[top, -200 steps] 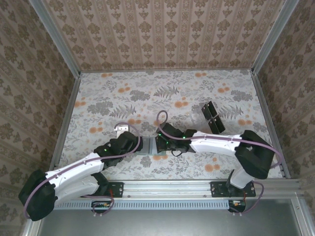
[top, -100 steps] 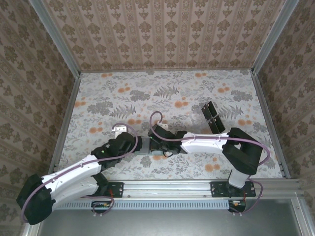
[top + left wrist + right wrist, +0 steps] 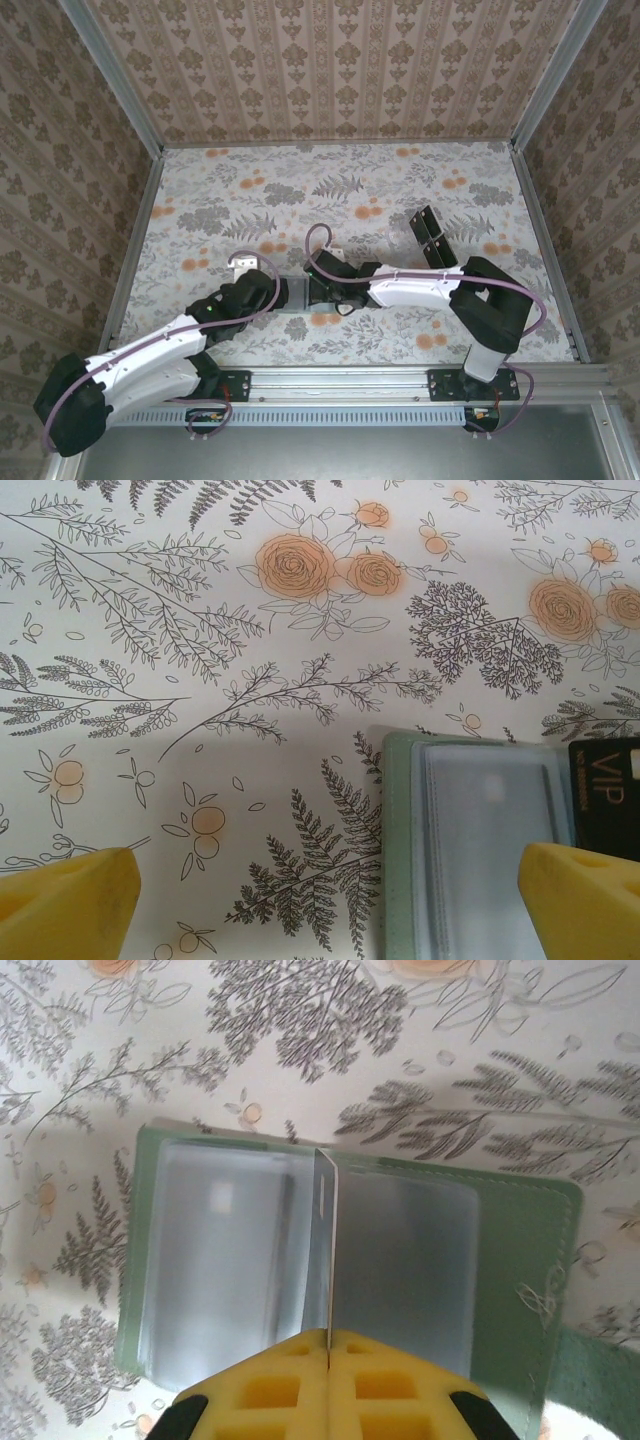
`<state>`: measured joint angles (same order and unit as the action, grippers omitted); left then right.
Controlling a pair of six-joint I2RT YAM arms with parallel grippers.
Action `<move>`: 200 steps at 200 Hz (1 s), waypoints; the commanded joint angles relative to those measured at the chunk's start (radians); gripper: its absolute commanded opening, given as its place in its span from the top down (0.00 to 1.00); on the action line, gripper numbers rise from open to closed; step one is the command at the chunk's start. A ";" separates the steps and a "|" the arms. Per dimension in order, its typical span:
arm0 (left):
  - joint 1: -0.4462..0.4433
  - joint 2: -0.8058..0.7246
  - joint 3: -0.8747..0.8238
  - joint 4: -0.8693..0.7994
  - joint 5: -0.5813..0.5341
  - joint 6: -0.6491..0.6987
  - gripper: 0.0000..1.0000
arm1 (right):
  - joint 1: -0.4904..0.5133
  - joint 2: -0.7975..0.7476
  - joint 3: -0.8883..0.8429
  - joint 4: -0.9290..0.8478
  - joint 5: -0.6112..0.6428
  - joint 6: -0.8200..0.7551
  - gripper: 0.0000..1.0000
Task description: Put the credit cards into the card holder
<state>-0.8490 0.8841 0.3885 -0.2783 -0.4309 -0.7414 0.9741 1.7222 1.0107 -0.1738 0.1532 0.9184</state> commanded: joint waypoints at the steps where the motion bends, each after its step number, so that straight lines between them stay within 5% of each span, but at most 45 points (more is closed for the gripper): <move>1: 0.005 0.007 0.005 -0.019 -0.005 -0.016 0.00 | -0.049 -0.022 -0.019 -0.092 -0.031 -0.101 1.00; 118: 0.002 0.183 0.050 0.116 0.107 0.056 0.00 | -0.128 -0.175 -0.078 0.058 -0.204 -0.139 1.00; 200: -0.043 0.300 0.108 0.082 0.064 0.064 0.00 | -0.211 -0.292 -0.323 0.348 -0.246 -0.057 1.00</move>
<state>-0.8772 1.1576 0.4561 -0.1776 -0.3401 -0.7017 0.7773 1.4586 0.7311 0.0505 -0.0547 0.8246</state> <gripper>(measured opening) 0.997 0.043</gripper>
